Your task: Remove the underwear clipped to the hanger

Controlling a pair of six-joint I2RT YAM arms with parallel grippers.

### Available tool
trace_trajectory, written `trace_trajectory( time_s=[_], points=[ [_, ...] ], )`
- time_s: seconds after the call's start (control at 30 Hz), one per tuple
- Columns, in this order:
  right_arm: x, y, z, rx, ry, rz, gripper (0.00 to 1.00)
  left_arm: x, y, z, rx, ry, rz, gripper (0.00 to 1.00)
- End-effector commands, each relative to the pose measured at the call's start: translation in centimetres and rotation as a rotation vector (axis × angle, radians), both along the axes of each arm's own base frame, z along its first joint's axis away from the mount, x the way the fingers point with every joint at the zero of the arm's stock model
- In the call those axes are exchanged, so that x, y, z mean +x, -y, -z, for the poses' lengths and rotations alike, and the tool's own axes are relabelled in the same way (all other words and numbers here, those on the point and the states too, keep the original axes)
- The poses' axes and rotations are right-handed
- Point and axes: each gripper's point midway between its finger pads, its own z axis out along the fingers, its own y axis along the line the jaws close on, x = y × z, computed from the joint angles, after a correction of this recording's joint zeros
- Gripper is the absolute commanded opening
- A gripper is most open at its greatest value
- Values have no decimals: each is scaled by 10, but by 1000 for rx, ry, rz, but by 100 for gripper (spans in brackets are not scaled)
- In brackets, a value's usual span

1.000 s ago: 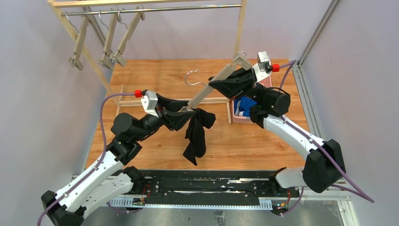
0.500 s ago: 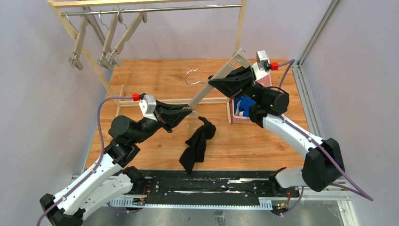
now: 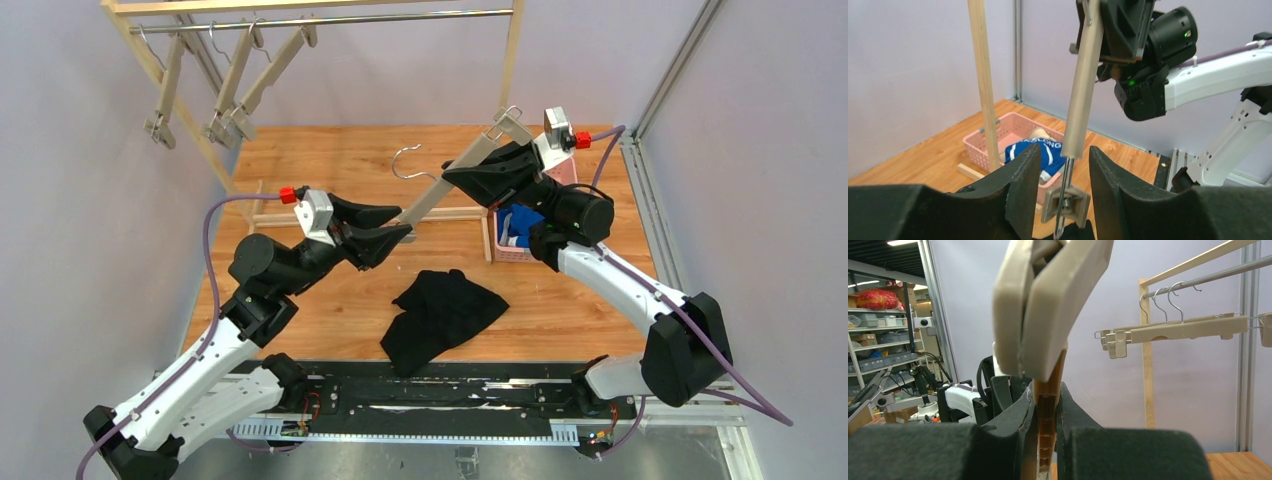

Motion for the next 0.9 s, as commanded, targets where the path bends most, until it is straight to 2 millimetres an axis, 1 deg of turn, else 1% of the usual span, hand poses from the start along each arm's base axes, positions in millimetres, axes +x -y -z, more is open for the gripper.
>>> trace_trajectory(
  time_s=[0.0,0.2,0.37,0.4,0.43,0.53,0.57,0.67,0.83,0.87],
  points=[
    [-9,4,-9,36,53,-6,1,-6,2,-35,-30,87,24,46],
    [-9,3,-9,36,53,-7,1,-5,9,-37,-17,87,53,41],
    [-8,4,-10,39,53,-7,1,-4,16,-31,-1,70,84,35],
    [-8,3,-11,40,51,-8,0,-4,17,-30,0,69,89,32],
    [-8,3,-10,40,50,-8,1,-3,19,-28,2,68,93,28],
    [-7,3,-8,37,47,-8,1,-4,22,-29,5,74,113,3],
    [-7,3,-8,37,47,-8,1,-5,23,-29,6,76,120,0],
    [-6,2,-5,28,42,-12,0,-6,24,-33,2,81,128,0],
    [-3,-1,1,17,16,-18,0,-13,22,-46,-29,74,149,0],
    [-2,-1,3,16,10,-18,3,-13,21,-49,-37,68,150,0]
  ],
)
